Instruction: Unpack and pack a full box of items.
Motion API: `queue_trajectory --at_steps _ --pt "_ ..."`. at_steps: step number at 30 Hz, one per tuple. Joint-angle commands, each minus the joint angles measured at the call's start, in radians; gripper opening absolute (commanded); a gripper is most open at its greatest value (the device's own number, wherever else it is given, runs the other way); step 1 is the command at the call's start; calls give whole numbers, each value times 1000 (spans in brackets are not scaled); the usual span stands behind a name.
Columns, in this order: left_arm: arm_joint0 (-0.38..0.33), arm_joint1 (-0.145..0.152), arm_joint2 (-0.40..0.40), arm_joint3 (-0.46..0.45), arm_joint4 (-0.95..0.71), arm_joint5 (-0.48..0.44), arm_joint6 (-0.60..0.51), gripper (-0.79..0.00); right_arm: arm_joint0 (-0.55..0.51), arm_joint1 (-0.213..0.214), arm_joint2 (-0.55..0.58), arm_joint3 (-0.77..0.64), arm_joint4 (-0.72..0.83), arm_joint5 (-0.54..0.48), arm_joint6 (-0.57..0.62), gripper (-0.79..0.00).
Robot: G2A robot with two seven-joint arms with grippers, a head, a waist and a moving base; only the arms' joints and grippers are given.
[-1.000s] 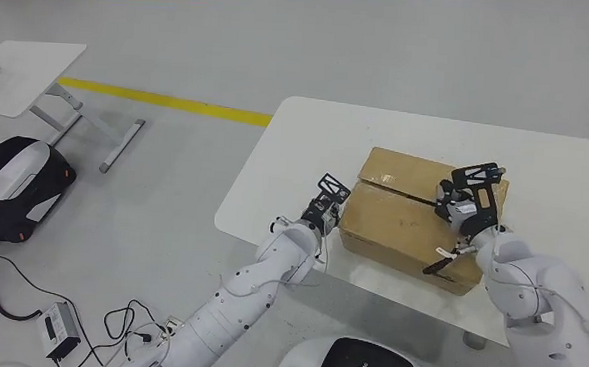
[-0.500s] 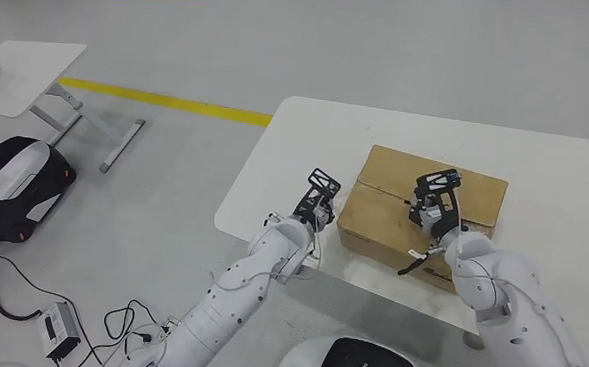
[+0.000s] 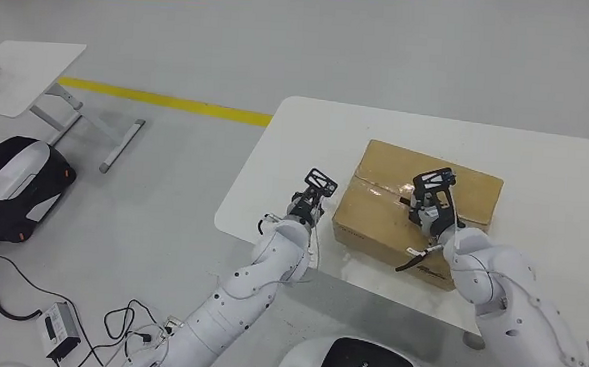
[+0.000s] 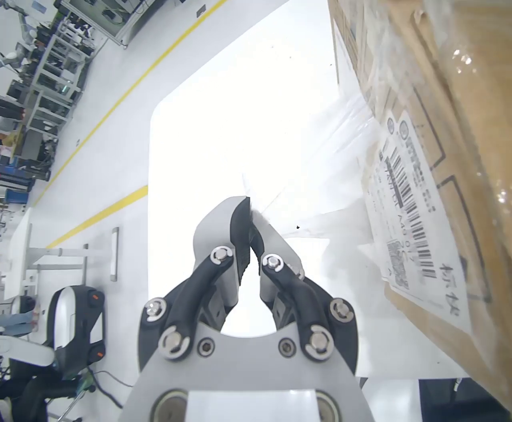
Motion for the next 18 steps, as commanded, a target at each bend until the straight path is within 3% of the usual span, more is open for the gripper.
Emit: queue_trajectory --at_steps 1,5,7,8,9,18 --pt "-4 -4 -1 5 -11 11 -26 -785 1 -2 1 1 -3 -2 5 -785" --pt "-15 -9 -6 18 -22 14 -50 -785 2 -4 3 3 -10 -2 12 -785" --pt "-17 -12 -11 20 -46 11 -56 -542 1 -6 5 3 -12 -3 13 -785" --pt "-18 -14 -13 20 -62 0 -57 -357 1 -6 7 3 -12 -4 13 -785" --pt "-19 -14 -18 22 -74 -10 -58 -9 0 -7 8 3 -12 -5 13 -785" --pt "-13 -17 -57 25 -203 -108 -48 0 -8 -11 23 -8 -19 -10 13 -785"
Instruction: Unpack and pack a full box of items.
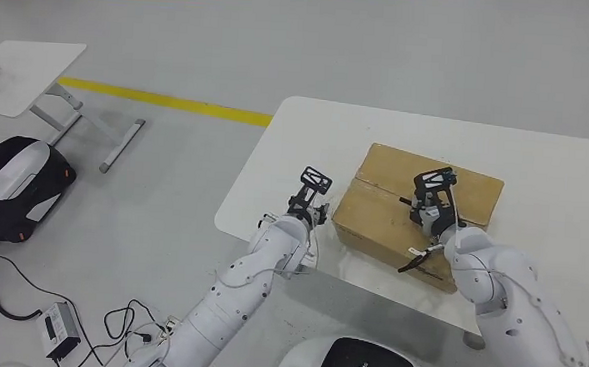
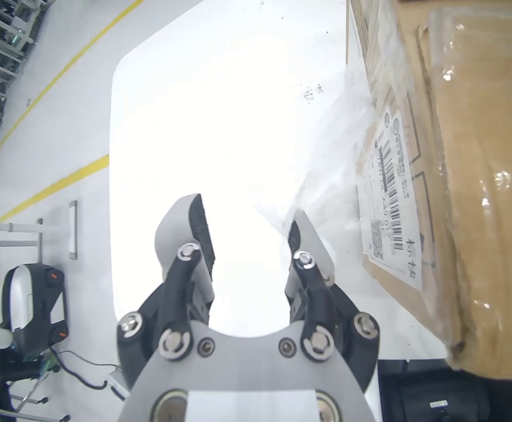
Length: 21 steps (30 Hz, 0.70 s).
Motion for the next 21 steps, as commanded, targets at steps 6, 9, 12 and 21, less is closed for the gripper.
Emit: queue_trajectory --at_steps 6,9,12,21 --pt "-5 -3 -6 46 -70 -73 22 0 -3 -3 12 -7 -6 -2 6 -785" --pt "-35 -8 1 90 -101 -90 28 0 -4 -4 15 -11 -9 -3 8 -785" --pt "-60 -14 12 124 -127 -106 41 -114 -6 -6 16 -16 -12 -4 13 -785" --pt "-110 -26 39 214 -156 -129 94 -785 -15 -10 24 -25 -20 -5 20 -785"
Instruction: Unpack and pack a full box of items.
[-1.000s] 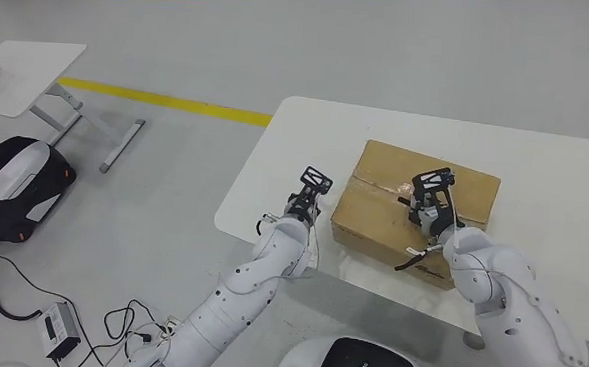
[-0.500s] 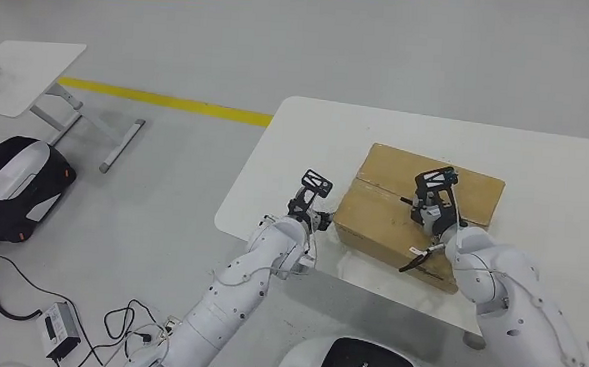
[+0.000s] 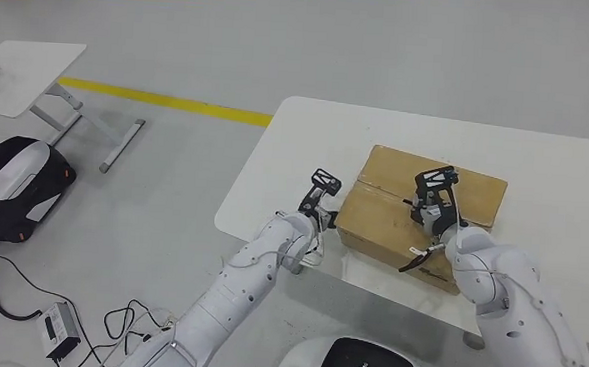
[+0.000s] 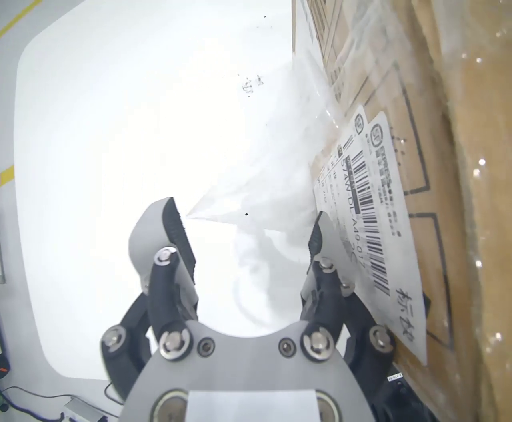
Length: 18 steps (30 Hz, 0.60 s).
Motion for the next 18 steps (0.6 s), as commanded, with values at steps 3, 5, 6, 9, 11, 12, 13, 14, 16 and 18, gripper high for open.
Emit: queue_trajectory --at_steps 3,5,6,9,11,12,13,14,16,18 --pt "-4 -2 4 17 10 4 21 -785 -3 0 7 0 -5 -6 5 -785" --pt "-7 -2 4 24 25 13 33 -785 -4 -1 11 -1 -6 -7 6 -785" --pt "-7 -2 5 24 30 17 40 -785 -5 -1 12 -1 -6 -9 6 -785" --pt "-2 -1 2 14 54 39 58 -785 -6 -2 17 -2 -7 -12 10 -785" --pt "6 0 -5 0 76 70 69 -785 -6 -2 19 -3 -7 -14 12 -785" --pt "11 1 -8 -12 87 83 75 -785 -7 -3 20 -2 -9 -14 13 -785" --pt "18 2 -12 -23 99 96 80 -785 -7 -3 21 -1 -10 -15 15 -785" --pt "25 3 -16 -37 123 119 86 -785 -8 -3 21 0 -11 -18 17 -785" --pt "44 5 -21 -66 162 156 92 -785 -8 -3 20 2 -21 -23 24 -785" --pt "62 6 -26 -95 180 177 88 -785 -9 -4 20 3 -25 -26 28 -785"
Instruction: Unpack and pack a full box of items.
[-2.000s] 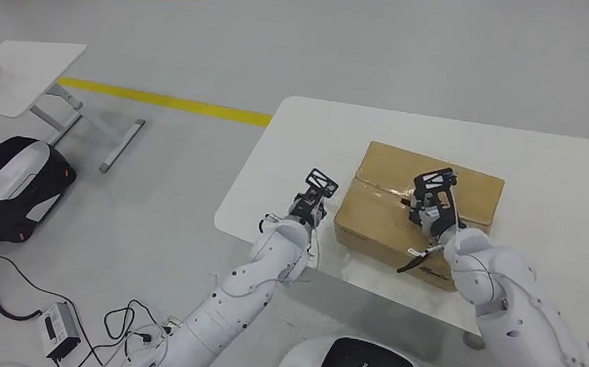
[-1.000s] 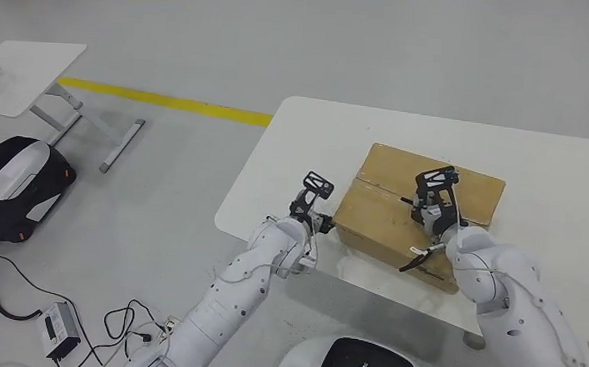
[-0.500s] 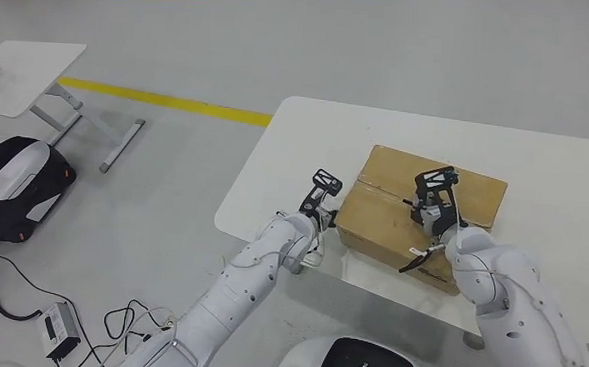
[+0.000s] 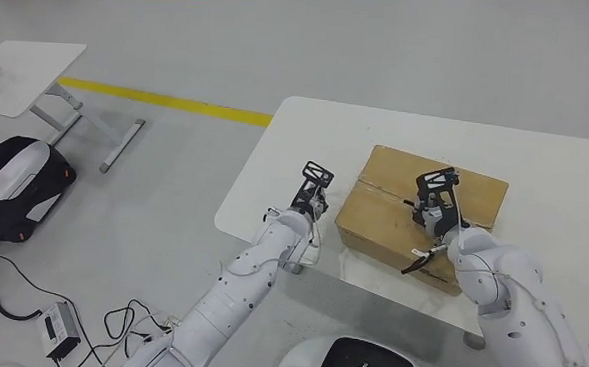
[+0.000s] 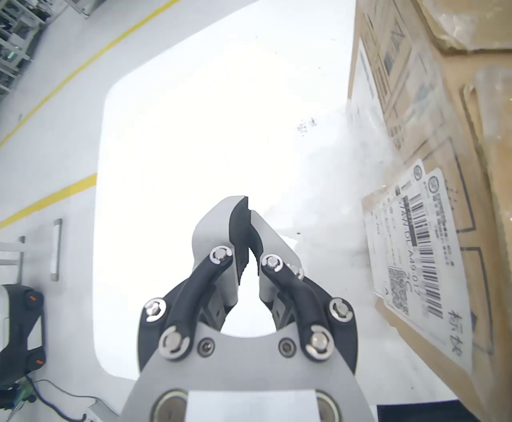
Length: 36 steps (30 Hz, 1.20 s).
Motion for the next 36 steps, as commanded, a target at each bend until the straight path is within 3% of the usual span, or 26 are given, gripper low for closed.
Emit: queue_trajectory --at_steps 1,4,7,8,9,10,11,15,16,17,18,19,36 --pt "15 1 -8 -23 14 17 -2 -785 0 0 0 1 -4 -3 3 -785" --pt "37 4 -15 -48 55 37 -2 -785 0 -1 3 3 -10 -6 10 -785" --pt "46 5 -29 -60 26 -3 -30 -785 0 -1 11 0 -10 -8 14 -785" --pt "47 5 -35 -65 4 -30 -44 -742 -1 -1 16 -4 -6 -9 14 -785" --pt "48 7 -42 -68 -17 -60 -57 -388 -3 0 23 -10 2 -10 11 -785" --pt "49 8 -52 -74 -33 -79 -66 -135 -5 0 30 -17 12 -14 8 -785" --pt "53 10 -59 -82 -38 -95 -70 0 -8 1 38 -26 19 -16 3 -785" --pt "78 17 -86 -125 -69 -170 -98 0 -25 6 77 -73 38 -30 -20 -785" --pt "86 19 -92 -139 -77 -195 -106 -86 -30 8 87 -87 38 -32 -26 -785" --pt "94 22 -98 -153 -83 -221 -113 -465 -34 10 97 -100 39 -33 -29 -785" --pt "101 24 -101 -164 -91 -251 -122 -677 -38 11 105 -113 40 -31 -30 -785" --pt "106 26 -108 -173 -97 -268 -128 -785 -42 12 112 -124 41 -30 -31 -785" --pt "131 28 -4 -290 -216 -554 -139 -785 -64 27 193 -320 -21 -4 58 -785"
